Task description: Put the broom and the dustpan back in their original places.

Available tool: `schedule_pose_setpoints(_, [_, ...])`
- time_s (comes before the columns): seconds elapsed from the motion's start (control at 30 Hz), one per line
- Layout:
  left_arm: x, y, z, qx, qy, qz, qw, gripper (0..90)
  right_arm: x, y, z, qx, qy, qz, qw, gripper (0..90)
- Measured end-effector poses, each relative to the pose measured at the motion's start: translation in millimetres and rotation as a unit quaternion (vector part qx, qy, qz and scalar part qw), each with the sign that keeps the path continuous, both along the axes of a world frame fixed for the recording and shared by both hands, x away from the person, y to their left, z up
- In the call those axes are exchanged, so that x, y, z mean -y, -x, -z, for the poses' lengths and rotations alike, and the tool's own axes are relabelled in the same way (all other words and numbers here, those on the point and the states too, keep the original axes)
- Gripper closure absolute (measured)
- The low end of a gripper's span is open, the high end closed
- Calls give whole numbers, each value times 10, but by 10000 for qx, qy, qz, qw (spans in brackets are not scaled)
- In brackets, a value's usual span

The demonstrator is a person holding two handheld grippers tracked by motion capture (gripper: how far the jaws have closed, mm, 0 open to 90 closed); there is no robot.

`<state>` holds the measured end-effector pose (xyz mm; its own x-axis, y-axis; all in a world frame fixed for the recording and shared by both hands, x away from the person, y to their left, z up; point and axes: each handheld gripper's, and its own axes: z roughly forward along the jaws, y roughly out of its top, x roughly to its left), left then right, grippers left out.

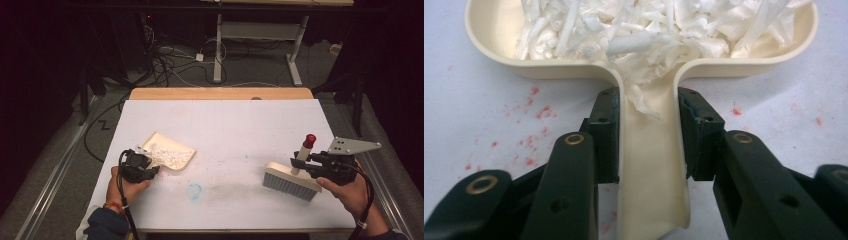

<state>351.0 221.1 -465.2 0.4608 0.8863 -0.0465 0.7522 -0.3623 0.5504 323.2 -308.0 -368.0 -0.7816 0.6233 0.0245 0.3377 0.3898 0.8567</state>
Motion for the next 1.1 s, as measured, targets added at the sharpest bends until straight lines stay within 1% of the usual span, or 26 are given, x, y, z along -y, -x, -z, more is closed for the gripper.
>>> schedule_pose_setpoints(0.03, [1,4,1,13,6,-1,10000,633,-20,-37,14,136,52,114,9998,692])
schedule_pose_setpoints(0.07, [5,8,3,14,6,5,10000,633,-20,-37,14,136,52,114,9998,692])
schedule_pose_setpoints(0.1, [11,13,8,16,27,-16,10000,632,-33,-50,24,211,64,145,9997,688])
schedule_pose_setpoints(0.13, [14,23,21,20,91,-79,9999,630,-50,-85,47,268,47,214,9994,685])
schedule_pose_setpoints(0.17, [14,23,21,20,91,-79,9999,628,-55,-102,54,260,16,226,9994,684])
schedule_pose_setpoints(0.23, [35,41,41,-17,224,-111,9997,608,-59,-123,58,269,21,279,9992,678])
schedule_pose_setpoints(0.3, [78,68,45,-15,230,-113,9997,594,-57,-134,59,269,24,293,9992,676])
schedule_pose_setpoints(0.33, [100,89,40,5,243,-113,9996,586,-56,-153,62,276,24,354,9990,669])
schedule_pose_setpoints(0.43, [161,158,33,3,347,-66,9994,563,-61,-186,63,283,52,441,9986,664])
schedule_pose_setpoints(0.5, [206,202,27,14,339,-7,9994,538,-73,-229,65,296,84,471,9984,651])
schedule_pose_setpoints(0.53, [227,217,21,25,325,-9,9995,528,-86,-257,66,334,123,566,9978,645])
schedule_pose_setpoints(0.63, [264,229,14,46,234,62,9997,513,-119,-356,81,295,144,642,9974,636])
schedule_pose_setpoints(0.77, [262,249,0,85,271,123,9995,511,-182,-500,102,282,176,753,9966,636])
schedule_pose_setpoints(0.8, [251,254,-8,136,310,178,9993,508,-197,-539,112,276,191,774,9964,636])
schedule_pose_setpoints(0.87, [219,275,-28,282,382,283,9985,469,-226,-606,133,231,182,841,9960,635])
schedule_pose_setpoints(0.9, [199,292,-37,366,376,327,9981,446,-242,-634,140,219,211,889,9956,634])
schedule_pose_setpoints(0.97, [163,337,-50,597,411,403,9965,418,-271,-691,155,213,238,944,9950,631])
schedule_pose_setpoints(1.0, [145,372,-58,774,430,460,9950,394,-283,-713,162,199,271,980,9946,629])
schedule_pose_setpoints(1.03, [137,396,-62,879,460,500,9938,370,-297,-742,174,207,301,1033,9940,628])
schedule_pose_setpoints(1.07, [129,427,-66,995,499,552,9923,356,-302,-760,183,200,308,1049,9938,626])
schedule_pose_setpoints(1.1, [125,455,-68,1126,507,617,9904,330,-311,-810,204,185,367,1131,9927,621])
